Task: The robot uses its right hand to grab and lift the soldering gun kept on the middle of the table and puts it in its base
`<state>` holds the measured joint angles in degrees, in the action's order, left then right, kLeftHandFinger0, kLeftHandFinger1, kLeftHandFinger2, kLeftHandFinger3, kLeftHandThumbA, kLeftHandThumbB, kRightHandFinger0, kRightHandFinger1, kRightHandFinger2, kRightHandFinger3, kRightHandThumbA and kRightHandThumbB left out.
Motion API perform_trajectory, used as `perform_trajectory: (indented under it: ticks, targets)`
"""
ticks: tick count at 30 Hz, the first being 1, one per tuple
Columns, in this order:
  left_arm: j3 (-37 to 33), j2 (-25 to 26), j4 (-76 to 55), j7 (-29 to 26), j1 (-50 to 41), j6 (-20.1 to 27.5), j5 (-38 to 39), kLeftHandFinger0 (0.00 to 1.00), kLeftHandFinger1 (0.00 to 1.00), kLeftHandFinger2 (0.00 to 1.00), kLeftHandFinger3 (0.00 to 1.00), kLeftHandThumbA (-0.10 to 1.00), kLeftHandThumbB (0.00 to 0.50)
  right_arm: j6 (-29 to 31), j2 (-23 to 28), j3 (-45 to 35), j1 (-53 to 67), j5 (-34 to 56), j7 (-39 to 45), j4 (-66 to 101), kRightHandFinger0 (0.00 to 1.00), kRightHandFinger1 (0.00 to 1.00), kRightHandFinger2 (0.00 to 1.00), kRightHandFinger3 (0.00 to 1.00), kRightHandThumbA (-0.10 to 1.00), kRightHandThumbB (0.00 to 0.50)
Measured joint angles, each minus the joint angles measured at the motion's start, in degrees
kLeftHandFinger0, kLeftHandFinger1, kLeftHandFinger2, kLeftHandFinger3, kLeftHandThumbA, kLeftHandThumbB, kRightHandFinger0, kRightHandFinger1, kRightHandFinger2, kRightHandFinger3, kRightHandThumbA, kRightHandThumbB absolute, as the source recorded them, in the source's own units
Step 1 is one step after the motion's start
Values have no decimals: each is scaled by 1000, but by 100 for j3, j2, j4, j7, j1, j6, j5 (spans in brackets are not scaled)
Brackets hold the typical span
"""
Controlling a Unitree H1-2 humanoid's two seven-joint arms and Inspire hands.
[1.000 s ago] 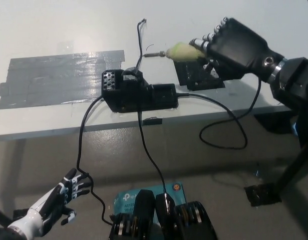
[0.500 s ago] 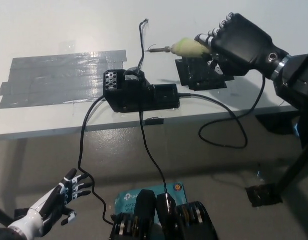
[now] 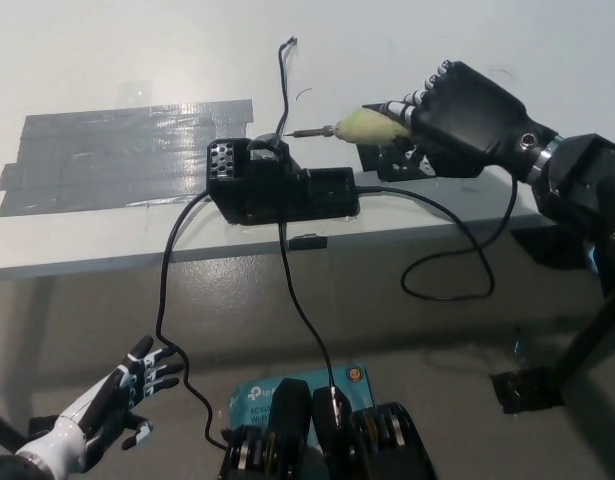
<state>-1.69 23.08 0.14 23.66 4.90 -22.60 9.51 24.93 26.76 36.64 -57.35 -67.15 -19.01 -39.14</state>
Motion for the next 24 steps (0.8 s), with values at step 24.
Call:
perform_trajectory:
  ticks: [24]
  targets:
    - [5, 1, 2, 1, -3, 1, 3, 921, 980, 997, 1000, 1000, 313, 39, 123, -193, 29, 59, 17, 655, 0, 0, 103, 172, -100, 339]
